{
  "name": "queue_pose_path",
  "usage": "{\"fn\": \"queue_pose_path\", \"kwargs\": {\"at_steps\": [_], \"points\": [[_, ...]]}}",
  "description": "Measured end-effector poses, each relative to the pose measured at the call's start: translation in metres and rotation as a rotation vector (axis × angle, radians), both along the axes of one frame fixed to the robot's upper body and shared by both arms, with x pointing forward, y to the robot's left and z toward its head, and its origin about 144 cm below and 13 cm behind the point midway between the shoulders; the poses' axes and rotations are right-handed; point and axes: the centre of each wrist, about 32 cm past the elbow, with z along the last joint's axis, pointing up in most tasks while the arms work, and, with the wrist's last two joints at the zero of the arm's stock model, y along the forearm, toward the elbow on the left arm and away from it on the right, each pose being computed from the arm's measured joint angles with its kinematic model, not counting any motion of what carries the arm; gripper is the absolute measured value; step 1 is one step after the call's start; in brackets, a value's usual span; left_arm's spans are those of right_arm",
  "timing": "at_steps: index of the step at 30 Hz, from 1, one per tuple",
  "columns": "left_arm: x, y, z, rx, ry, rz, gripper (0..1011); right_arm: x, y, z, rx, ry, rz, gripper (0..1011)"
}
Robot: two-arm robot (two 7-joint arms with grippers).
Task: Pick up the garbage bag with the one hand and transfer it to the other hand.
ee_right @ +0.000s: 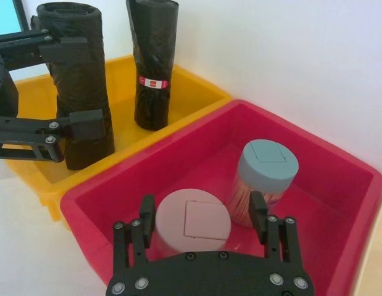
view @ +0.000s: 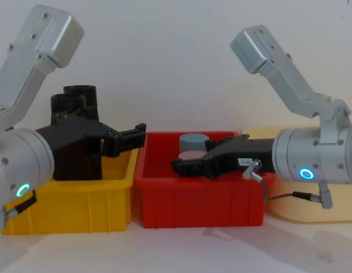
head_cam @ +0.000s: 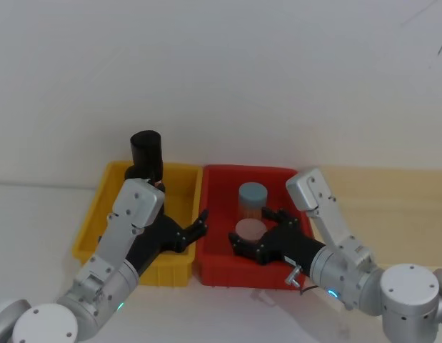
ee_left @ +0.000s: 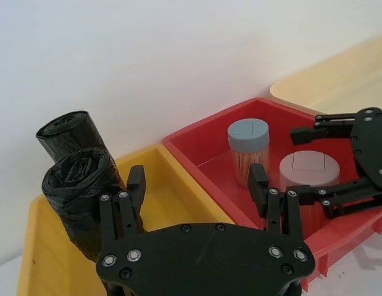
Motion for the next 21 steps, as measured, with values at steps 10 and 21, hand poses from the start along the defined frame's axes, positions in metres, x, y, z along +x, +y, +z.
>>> {"fn": "queue_pose_path", "kwargs": {"at_steps": [10, 21], "points": [[0.0, 0.0, 0.0, 0.0, 0.0, 0.0, 1000, 0.0028, 0.0006, -0.0012, -0.003, 0.009, -0.001, 683], [0.0, 0.0, 0.0, 0.0, 0.0, 0.0, 1000, 0.0034, -0.0005, 0.0005, 0.003, 0.0, -0.005, 667]]}}
